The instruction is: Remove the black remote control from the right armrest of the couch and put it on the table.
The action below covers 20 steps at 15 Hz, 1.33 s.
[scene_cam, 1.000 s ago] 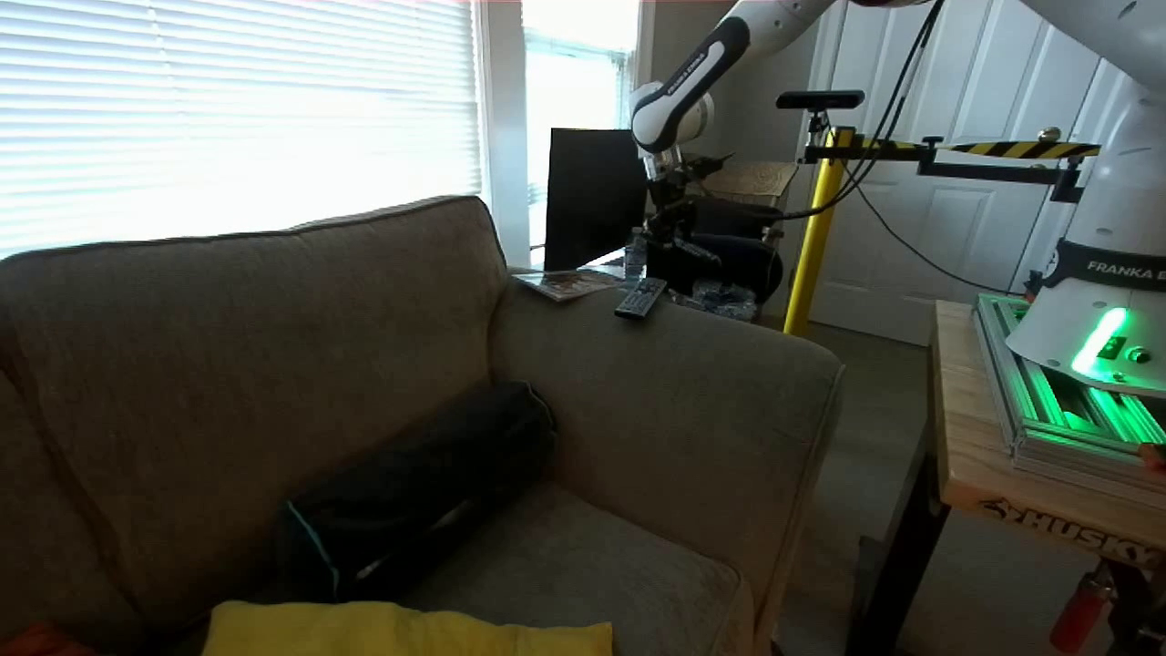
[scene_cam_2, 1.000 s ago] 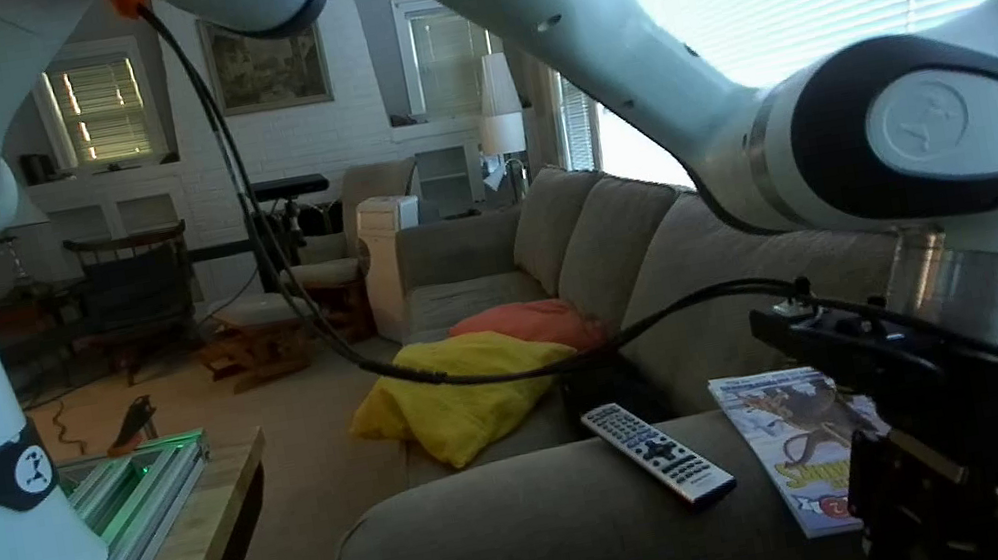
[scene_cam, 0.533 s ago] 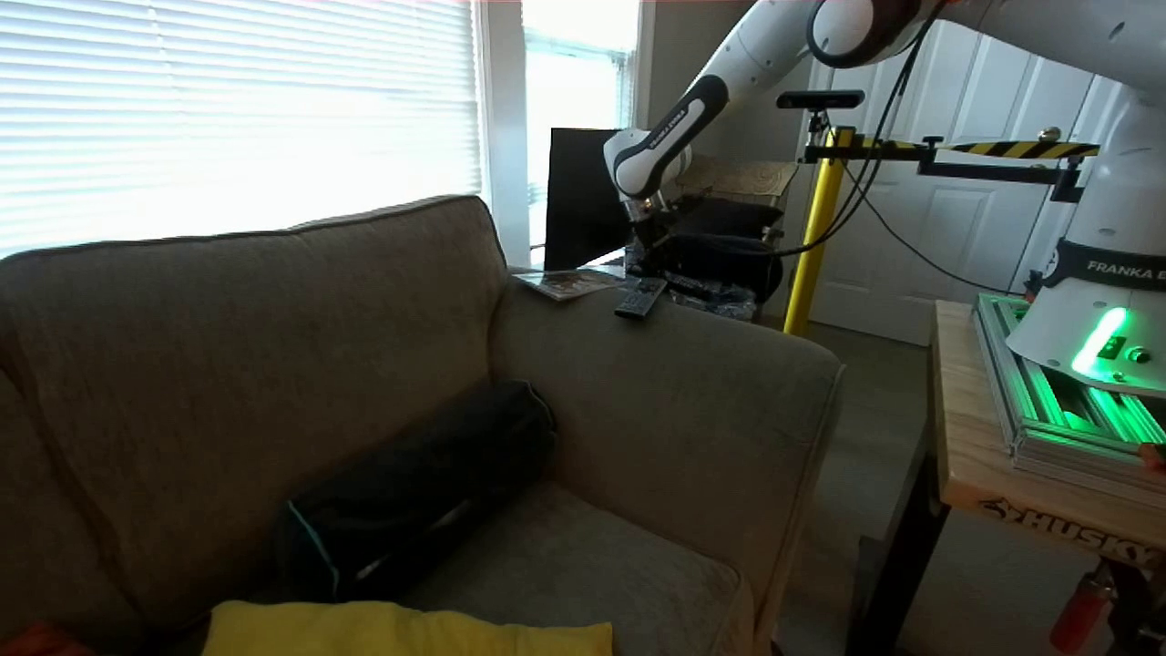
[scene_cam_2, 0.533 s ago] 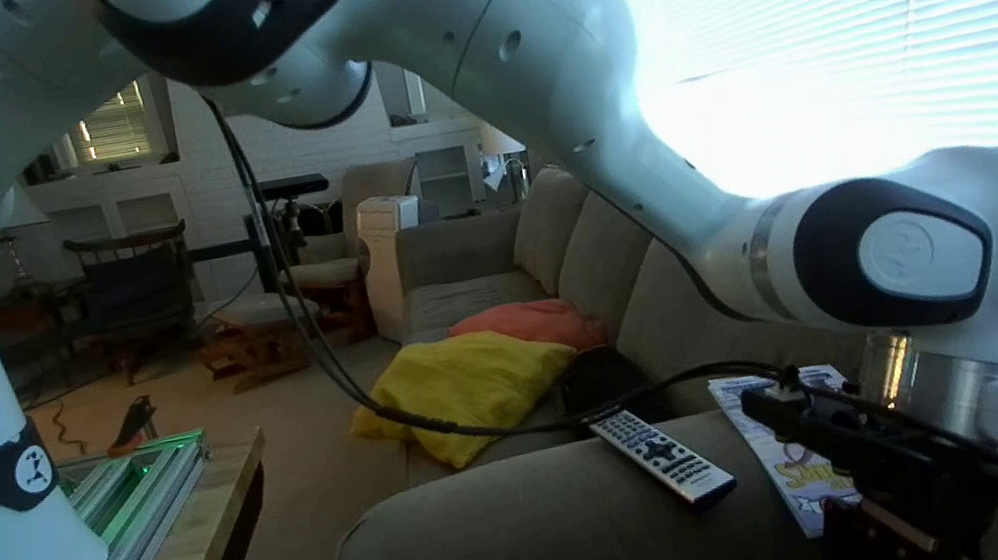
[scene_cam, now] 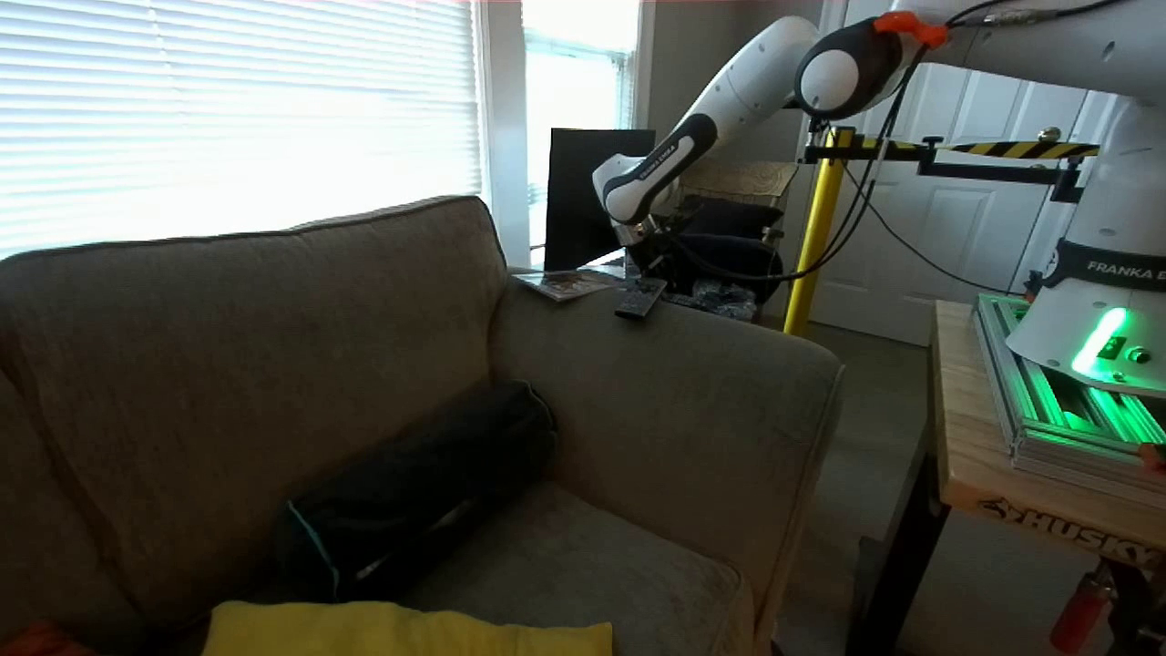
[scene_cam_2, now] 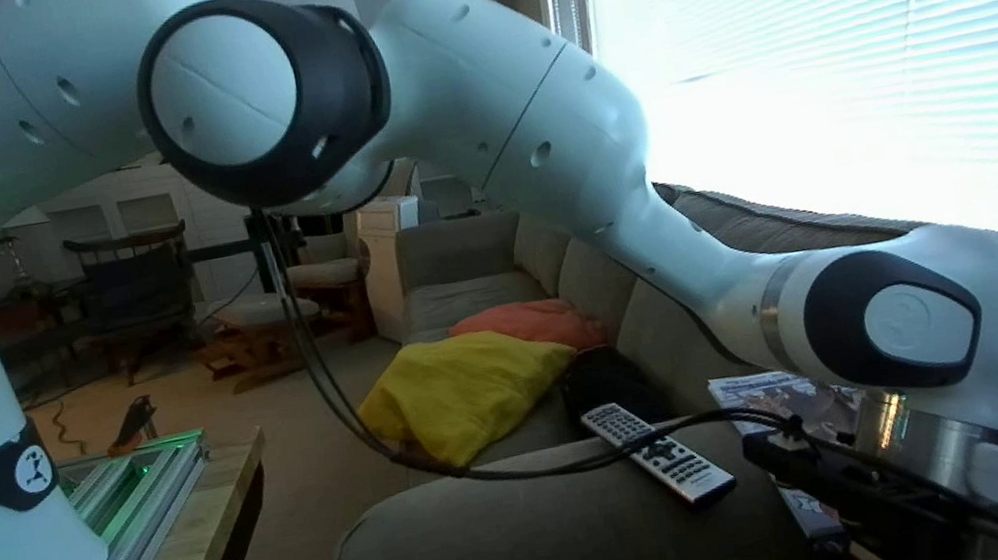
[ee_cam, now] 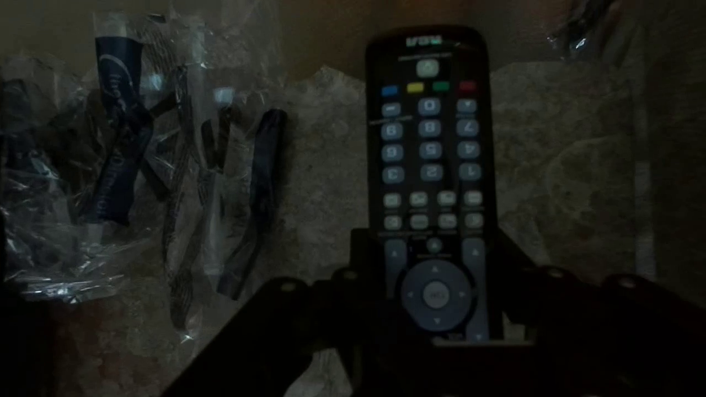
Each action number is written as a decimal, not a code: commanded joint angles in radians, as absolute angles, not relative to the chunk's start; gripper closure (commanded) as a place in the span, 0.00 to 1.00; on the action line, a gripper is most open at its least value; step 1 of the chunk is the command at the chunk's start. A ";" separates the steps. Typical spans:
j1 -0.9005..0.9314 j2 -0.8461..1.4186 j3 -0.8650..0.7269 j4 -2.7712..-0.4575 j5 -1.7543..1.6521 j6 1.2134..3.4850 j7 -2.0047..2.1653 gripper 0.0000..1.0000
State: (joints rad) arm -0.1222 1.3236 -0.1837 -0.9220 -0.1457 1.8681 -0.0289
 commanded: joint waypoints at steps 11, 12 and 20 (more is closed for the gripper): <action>-0.193 1.488 -0.154 -0.720 -0.156 1.823 -0.114 0.72; -0.197 1.493 -0.151 -0.713 -0.154 1.821 -0.117 0.72; -0.197 1.491 -0.140 -0.708 -0.150 1.817 -0.101 0.21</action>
State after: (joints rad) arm -0.1873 1.4912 -0.1522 -0.7235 -0.1455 1.8199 -0.0935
